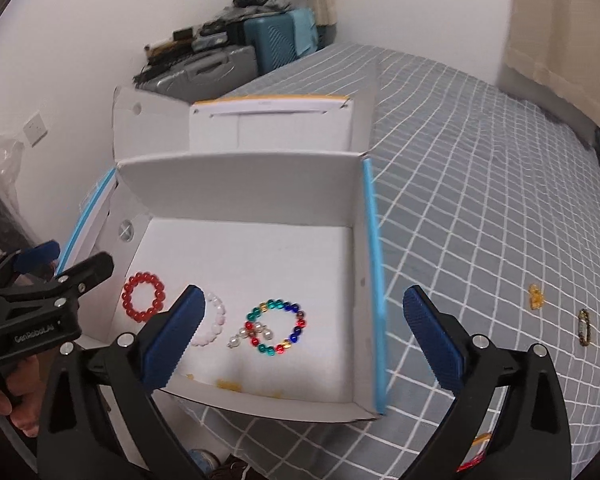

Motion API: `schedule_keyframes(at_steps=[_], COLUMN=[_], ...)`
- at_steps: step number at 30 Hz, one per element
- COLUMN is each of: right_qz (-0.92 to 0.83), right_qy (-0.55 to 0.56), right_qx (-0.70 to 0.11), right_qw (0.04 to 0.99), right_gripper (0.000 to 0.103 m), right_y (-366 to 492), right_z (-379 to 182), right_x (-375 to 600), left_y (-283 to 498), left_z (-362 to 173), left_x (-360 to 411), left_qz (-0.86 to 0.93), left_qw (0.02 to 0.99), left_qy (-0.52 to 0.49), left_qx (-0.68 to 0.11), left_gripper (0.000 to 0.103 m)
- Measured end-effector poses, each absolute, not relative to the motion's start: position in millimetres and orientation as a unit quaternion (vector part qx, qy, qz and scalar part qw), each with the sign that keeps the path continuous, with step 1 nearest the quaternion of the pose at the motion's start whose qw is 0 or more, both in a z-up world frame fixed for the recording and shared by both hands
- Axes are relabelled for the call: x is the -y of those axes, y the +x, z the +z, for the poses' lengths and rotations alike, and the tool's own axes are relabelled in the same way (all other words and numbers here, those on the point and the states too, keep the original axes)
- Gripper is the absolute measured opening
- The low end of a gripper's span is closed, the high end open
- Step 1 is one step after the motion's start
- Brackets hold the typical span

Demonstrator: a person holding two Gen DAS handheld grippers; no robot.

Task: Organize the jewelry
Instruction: 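Lift both open tools from the box and move them over the red string bracelets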

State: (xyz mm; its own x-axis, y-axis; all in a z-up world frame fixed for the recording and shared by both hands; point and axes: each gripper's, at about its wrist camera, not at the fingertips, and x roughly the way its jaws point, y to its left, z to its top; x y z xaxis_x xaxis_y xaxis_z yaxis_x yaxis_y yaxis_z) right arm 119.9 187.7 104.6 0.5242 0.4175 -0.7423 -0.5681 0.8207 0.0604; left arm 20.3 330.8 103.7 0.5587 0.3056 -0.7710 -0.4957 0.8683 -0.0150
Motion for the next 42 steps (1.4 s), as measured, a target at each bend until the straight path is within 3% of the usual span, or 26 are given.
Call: schedule_keyframes(at_steps=[10, 27, 42], right_qz=[0.239, 0.13, 0.075], right_qy=[-0.082, -0.036, -0.002], right_qx=[-0.377, -0.391, -0.415], right_qw=[0.891, 0.91, 0.907], right_gripper=[0.095, 0.095, 0.095], right_y=[125.5, 117.2, 90.0], right_z=[107.0, 91.6, 54.9], right_x=[-120.9, 33.3, 132.1], left_y=[33.1, 81.0, 98.8], left_z=[108.0, 92.0, 43.7], left_x=[-283.3, -139.2, -49.5], left_qz=[0.183, 0.041, -0.026], left_qw=[0.892, 0.912, 0.903], left_qy=[-0.102, -0.044, -0.019], left_qx=[-0.402, -0.407, -0.428], left_gripper=[0.097, 0.097, 0.097])
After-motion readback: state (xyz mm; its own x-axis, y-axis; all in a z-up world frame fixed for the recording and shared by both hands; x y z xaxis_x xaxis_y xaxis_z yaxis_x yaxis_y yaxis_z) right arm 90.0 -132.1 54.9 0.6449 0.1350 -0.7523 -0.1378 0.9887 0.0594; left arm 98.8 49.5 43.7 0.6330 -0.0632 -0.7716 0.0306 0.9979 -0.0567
